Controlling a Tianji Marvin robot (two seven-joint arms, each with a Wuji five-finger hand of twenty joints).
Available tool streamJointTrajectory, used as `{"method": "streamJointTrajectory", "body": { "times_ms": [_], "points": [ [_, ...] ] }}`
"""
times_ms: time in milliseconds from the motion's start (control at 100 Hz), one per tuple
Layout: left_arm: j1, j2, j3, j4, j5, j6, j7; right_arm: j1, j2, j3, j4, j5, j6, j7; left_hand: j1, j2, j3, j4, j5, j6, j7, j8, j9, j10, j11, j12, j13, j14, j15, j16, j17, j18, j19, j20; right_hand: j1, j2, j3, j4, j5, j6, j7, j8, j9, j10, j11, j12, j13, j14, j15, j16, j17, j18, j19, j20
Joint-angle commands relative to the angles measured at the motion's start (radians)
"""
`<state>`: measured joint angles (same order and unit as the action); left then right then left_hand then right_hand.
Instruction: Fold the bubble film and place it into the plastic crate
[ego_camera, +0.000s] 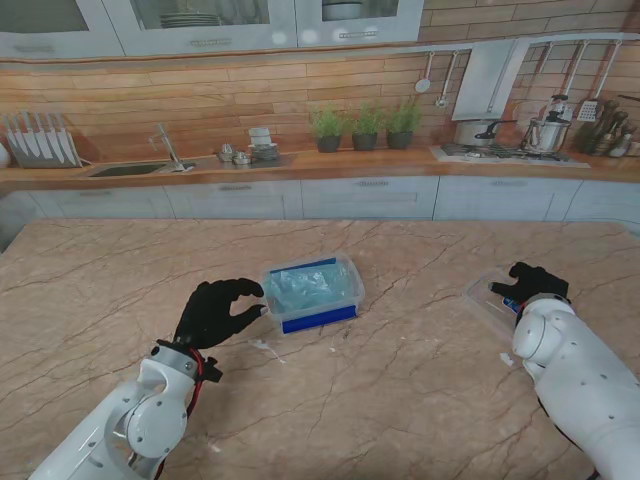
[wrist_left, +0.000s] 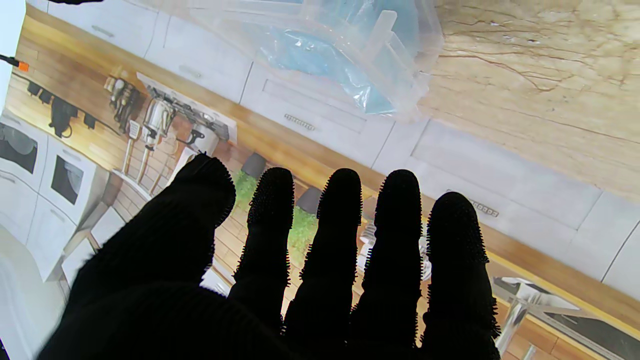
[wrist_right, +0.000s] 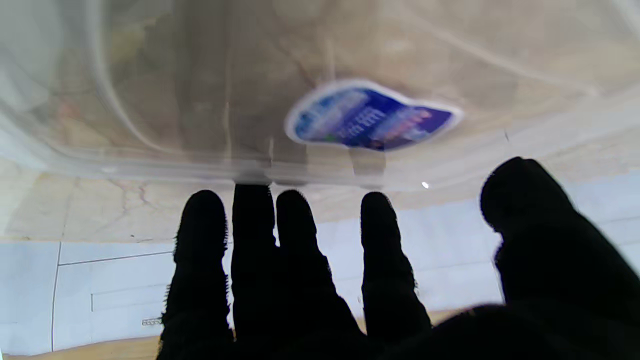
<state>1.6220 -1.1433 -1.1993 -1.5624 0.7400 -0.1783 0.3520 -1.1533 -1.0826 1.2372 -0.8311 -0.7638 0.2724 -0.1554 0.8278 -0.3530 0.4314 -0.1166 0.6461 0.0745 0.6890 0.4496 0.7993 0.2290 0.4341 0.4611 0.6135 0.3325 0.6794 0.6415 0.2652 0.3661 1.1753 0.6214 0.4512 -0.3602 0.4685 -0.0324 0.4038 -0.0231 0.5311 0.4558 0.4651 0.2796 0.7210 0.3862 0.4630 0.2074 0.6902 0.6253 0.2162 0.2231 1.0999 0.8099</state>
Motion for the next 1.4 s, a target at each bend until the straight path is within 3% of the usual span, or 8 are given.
{"method": "streamJointTrajectory", "body": {
  "times_ms": [0, 150, 270, 520, 680, 920, 1220, 1390],
  "points": [
    [0.018, 0.003, -0.007, -0.011, 0.006, 0.001, -0.003, -0.017, 0.008, -0.013, 0.011, -0.011, 0.002, 0.03, 0.019, 0.034, -0.017, 0.01, 0.025, -0.013, -0.028, 0.003, 0.014, 0.005, -0.015, 0.008, -0.005, 0.016, -0.004, 0.004, -0.016, 0.022, -0.009, 0.001, 0.043, 0.039, -0.017, 0.029, 0.065, 0.014, 0.026, 0.014, 0.046, 0.037, 0.073, 0.042, 0.068, 0.031, 0.146, 0.065, 0.01, -0.032, 0.115, 0.055],
    [0.042, 0.01, -0.026, -0.036, 0.025, 0.0, -0.027, -0.055, 0.027, -0.022, -0.041, -0.042, 0.001, 0.13, 0.02, 0.042, -0.027, 0.01, 0.026, -0.011, -0.03, 0.002, 0.014, 0.009, -0.017, 0.008, -0.006, 0.018, -0.004, 0.004, -0.015, 0.022, -0.009, 0.001, 0.109, -0.029, 0.021, 0.033, 0.178, 0.035, 0.028, 0.027, 0.133, 0.058, 0.159, 0.1, 0.141, 0.053, 0.309, 0.141, 0.06, -0.059, 0.268, 0.084],
    [0.064, 0.02, -0.042, -0.063, 0.04, -0.002, -0.068, -0.105, 0.046, -0.019, -0.116, -0.099, -0.013, 0.211, 0.021, 0.052, -0.039, 0.011, 0.026, -0.007, -0.037, 0.0, 0.017, 0.011, -0.018, 0.008, -0.003, 0.024, -0.002, 0.006, -0.012, 0.022, -0.005, 0.003, 0.12, -0.103, 0.126, 0.022, 0.259, 0.031, 0.042, 0.052, 0.188, 0.062, 0.197, 0.133, 0.193, 0.058, 0.38, 0.175, 0.113, -0.072, 0.348, 0.093],
    [0.105, 0.032, -0.073, -0.111, 0.057, -0.018, -0.124, -0.221, 0.067, 0.008, -0.271, -0.224, -0.132, 0.271, 0.023, 0.073, -0.072, 0.016, 0.037, 0.0, -0.043, 0.005, 0.035, 0.017, -0.011, 0.012, 0.011, 0.032, 0.015, 0.013, 0.001, 0.027, 0.018, 0.014, 0.119, -0.205, 0.288, -0.009, 0.314, 0.012, 0.057, 0.071, 0.225, 0.051, 0.207, 0.152, 0.234, 0.049, 0.402, 0.185, 0.153, -0.076, 0.387, 0.09],
    [0.124, 0.038, -0.086, -0.139, 0.052, -0.027, -0.167, -0.263, 0.077, 0.013, -0.34, -0.285, -0.242, 0.292, 0.03, 0.084, -0.093, 0.02, 0.045, 0.006, -0.045, 0.008, 0.045, 0.019, -0.005, 0.017, 0.017, 0.038, 0.026, 0.019, 0.004, 0.03, 0.031, 0.02, 0.126, -0.22, 0.31, -0.02, 0.312, 0.0, 0.063, 0.062, 0.225, 0.037, 0.199, 0.149, 0.235, 0.036, 0.384, 0.178, 0.153, -0.077, 0.371, 0.082],
    [0.138, 0.045, -0.092, -0.166, 0.053, -0.027, -0.21, -0.294, 0.081, 0.0, -0.428, -0.302, -0.385, 0.313, 0.036, 0.095, -0.118, 0.024, 0.053, 0.011, -0.04, 0.016, 0.057, 0.022, 0.005, 0.026, 0.027, 0.044, 0.041, 0.026, 0.012, 0.033, 0.046, 0.027, 0.114, -0.224, 0.325, -0.03, 0.309, -0.009, 0.077, 0.047, 0.227, 0.025, 0.191, 0.147, 0.235, 0.026, 0.368, 0.173, 0.151, -0.077, 0.349, 0.072],
    [0.127, 0.053, -0.073, -0.173, 0.024, 0.007, -0.286, -0.329, 0.09, -0.005, -0.554, -0.359, -0.516, 0.366, 0.044, 0.113, -0.149, 0.029, 0.058, 0.021, -0.029, 0.026, 0.061, 0.027, 0.012, 0.034, 0.026, 0.053, 0.052, 0.031, 0.01, 0.038, 0.059, 0.036, 0.092, -0.203, 0.319, -0.019, 0.298, -0.018, 0.077, 0.045, 0.226, 0.014, 0.173, 0.141, 0.234, 0.016, 0.343, 0.164, 0.135, -0.071, 0.307, 0.06],
    [0.119, 0.057, -0.058, -0.175, 0.011, 0.016, -0.321, -0.344, 0.089, -0.012, -0.607, -0.348, -0.542, 0.391, 0.05, 0.123, -0.169, 0.032, 0.061, 0.026, -0.028, 0.029, 0.062, 0.03, 0.011, 0.035, 0.024, 0.057, 0.053, 0.032, 0.006, 0.042, 0.06, 0.038, 0.087, -0.191, 0.305, -0.015, 0.296, -0.016, 0.074, 0.046, 0.226, 0.014, 0.171, 0.141, 0.235, 0.013, 0.338, 0.164, 0.134, -0.07, 0.298, 0.059]
  ]
}}
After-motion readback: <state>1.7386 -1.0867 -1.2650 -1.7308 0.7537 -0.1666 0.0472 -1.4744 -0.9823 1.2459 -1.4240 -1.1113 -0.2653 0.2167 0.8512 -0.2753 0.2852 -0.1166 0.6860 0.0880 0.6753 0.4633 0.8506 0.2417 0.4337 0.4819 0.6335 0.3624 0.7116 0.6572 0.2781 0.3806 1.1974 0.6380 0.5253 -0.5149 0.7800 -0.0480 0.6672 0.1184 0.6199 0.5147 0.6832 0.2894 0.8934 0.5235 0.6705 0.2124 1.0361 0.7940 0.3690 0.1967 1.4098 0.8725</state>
